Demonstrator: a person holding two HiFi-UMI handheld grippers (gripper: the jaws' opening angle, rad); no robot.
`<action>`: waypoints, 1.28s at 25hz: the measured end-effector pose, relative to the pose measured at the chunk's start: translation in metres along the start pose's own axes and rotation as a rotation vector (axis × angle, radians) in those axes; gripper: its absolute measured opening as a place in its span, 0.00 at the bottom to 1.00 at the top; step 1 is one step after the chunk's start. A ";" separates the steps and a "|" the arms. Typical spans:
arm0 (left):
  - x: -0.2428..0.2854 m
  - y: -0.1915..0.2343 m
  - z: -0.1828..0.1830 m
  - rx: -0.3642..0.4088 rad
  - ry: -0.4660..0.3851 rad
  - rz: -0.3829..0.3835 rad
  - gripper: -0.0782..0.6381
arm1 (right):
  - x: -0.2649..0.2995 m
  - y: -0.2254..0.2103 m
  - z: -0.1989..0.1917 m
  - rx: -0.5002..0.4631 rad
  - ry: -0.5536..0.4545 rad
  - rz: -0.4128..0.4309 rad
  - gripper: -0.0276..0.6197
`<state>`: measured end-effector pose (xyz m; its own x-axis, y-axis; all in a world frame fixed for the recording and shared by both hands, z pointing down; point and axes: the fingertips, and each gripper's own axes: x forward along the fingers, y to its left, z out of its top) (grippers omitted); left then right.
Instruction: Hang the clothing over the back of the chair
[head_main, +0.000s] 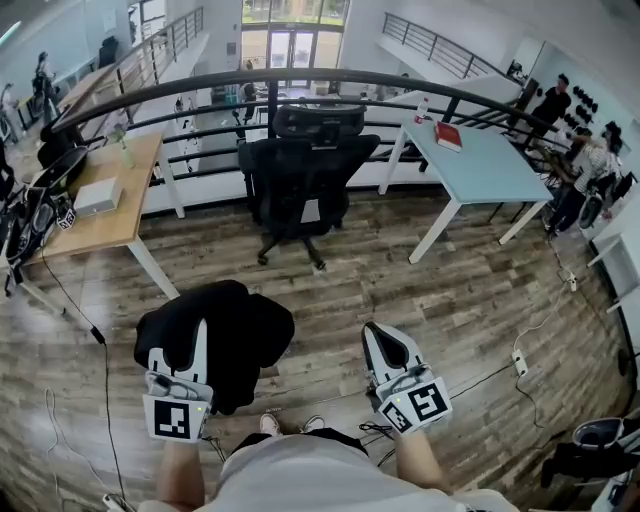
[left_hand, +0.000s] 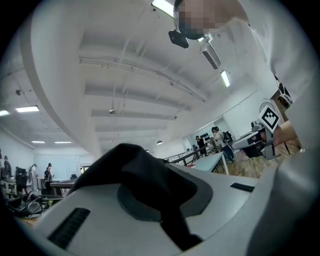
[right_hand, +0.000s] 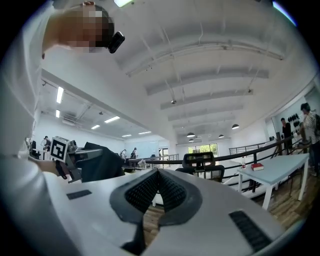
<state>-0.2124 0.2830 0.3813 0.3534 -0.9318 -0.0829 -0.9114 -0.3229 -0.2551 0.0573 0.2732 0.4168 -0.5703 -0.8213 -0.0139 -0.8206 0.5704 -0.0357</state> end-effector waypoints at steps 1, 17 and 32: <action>0.004 -0.006 0.001 0.006 -0.007 -0.002 0.17 | -0.004 -0.007 -0.001 0.002 0.001 -0.001 0.07; 0.059 -0.059 0.020 0.018 -0.029 -0.038 0.17 | -0.033 -0.084 -0.026 0.070 -0.015 -0.015 0.07; 0.216 0.012 -0.047 -0.014 0.004 -0.143 0.17 | 0.151 -0.148 -0.022 0.010 0.032 -0.005 0.07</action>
<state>-0.1572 0.0700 0.4059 0.4789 -0.8768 -0.0428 -0.8546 -0.4546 -0.2510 0.0913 0.0649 0.4416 -0.5668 -0.8236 0.0181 -0.8234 0.5657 -0.0457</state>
